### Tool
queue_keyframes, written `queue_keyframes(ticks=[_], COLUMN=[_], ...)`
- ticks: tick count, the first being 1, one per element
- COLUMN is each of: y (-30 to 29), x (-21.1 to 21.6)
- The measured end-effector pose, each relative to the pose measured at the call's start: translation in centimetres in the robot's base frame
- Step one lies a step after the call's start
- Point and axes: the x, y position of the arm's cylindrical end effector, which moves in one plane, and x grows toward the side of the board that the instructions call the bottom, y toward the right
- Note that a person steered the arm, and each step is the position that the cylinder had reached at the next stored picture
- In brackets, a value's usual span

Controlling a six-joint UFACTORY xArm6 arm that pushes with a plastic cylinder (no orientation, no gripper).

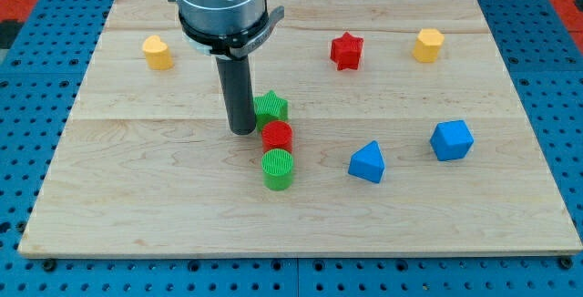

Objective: Place the red star in between the yellow hexagon and yellow heart

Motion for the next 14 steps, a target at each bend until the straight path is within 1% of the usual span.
queue_keyframes(ticks=[1, 2, 4, 5, 6, 7, 8, 9, 10, 11, 12, 13, 14], y=[-0.2, -0.6, -0.3, 3.6, 7.5, 8.6, 14.4, 18.4, 20.6, 21.1, 20.1, 19.9, 19.7], x=[0.0, -2.9, -11.3, -9.5, -4.0, -3.8, -2.5, -2.4, -3.2, -3.9, -8.6, -9.4, -12.4])
